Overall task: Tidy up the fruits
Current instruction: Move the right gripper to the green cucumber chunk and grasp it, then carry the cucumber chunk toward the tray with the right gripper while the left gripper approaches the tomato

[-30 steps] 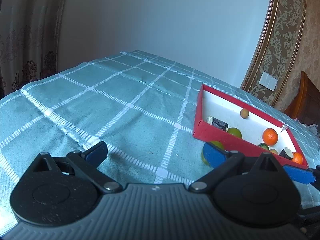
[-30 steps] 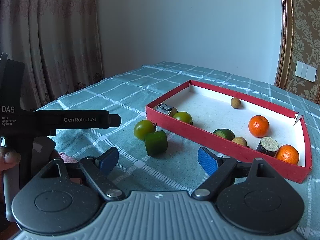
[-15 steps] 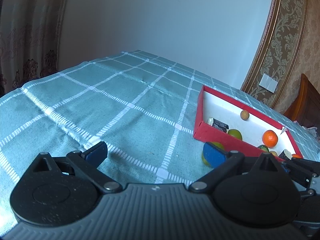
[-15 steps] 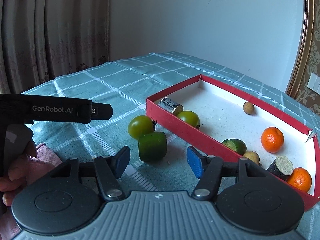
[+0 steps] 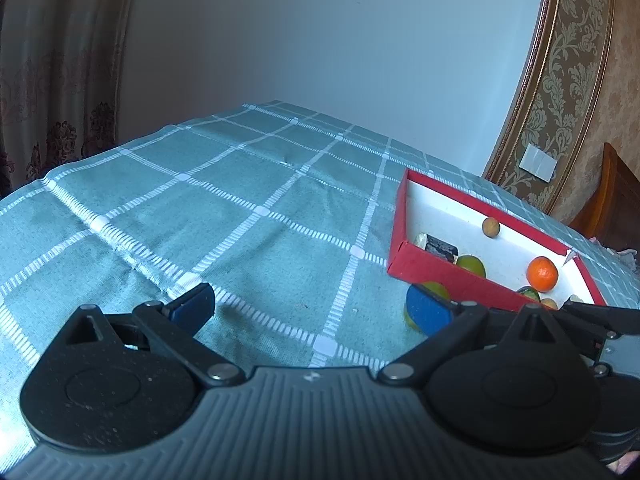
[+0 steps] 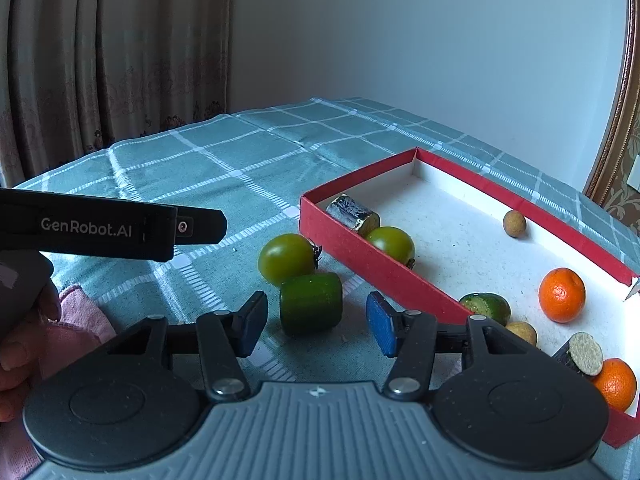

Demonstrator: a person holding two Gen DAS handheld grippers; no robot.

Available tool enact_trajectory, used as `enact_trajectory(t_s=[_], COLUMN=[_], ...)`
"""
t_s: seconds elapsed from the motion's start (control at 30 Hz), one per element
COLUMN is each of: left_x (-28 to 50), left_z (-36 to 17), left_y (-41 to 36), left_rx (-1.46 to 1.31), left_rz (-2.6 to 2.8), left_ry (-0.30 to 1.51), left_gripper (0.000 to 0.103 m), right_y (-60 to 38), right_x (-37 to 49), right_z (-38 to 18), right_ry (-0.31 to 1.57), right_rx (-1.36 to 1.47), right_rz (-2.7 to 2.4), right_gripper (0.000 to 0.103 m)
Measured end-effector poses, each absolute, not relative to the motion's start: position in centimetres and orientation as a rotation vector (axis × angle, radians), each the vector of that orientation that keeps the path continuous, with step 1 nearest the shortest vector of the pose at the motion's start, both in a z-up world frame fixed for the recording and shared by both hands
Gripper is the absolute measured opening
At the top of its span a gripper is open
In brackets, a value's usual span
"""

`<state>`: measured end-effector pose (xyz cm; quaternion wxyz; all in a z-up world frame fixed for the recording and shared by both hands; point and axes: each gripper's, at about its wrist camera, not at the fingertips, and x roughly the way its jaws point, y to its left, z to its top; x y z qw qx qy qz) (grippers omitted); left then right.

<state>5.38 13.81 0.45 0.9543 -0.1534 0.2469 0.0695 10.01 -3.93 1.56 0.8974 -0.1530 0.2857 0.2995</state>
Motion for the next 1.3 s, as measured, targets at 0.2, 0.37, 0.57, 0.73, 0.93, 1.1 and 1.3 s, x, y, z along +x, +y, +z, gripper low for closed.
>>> enact_trajectory(t_s=[0.2, 0.37, 0.57, 0.73, 0.93, 1.1, 1.3], left_x=[5.4, 5.4, 5.4, 5.4, 5.3, 5.4, 5.2], left_z=[0.4, 0.4, 0.4, 0.4, 0.5, 0.5, 0.8], left_y=[13.6, 13.5, 13.4, 13.3, 13.2, 12.8, 11.9], left_rx=[-0.299, -0.291, -0.289, -0.279, -0.272, -0.246, -0.184], left_rz=[0.145, 0.147, 0.144, 0.145, 0.139, 0.141, 0.144], left_ry=[0.502, 0.501, 0.503, 0.501, 0.498, 0.503, 0.483], left_gripper=[0.102, 0.102, 0.102, 0.102, 0.103, 0.103, 0.103], right_y=[-3.6, -3.4, -5.0, -8.2, -13.3, -17.5, -19.9], right_x=[10.5, 10.5, 10.1, 9.1, 7.8, 6.6, 5.7], right_z=[1.4, 1.4, 1.6, 2.2, 1.6, 1.6, 1.0], right_ry=[0.609, 0.619, 0.628, 0.638, 0.649, 0.635, 0.630], right_rx=[-0.323, -0.312, -0.250, -0.183, -0.116, -0.040, 0.021], right_rz=[0.627, 0.619, 0.589, 0.534, 0.419, 0.348, 0.309], right_gripper=[0.043, 0.031, 0.030, 0.030, 0.030, 0.030, 0.030])
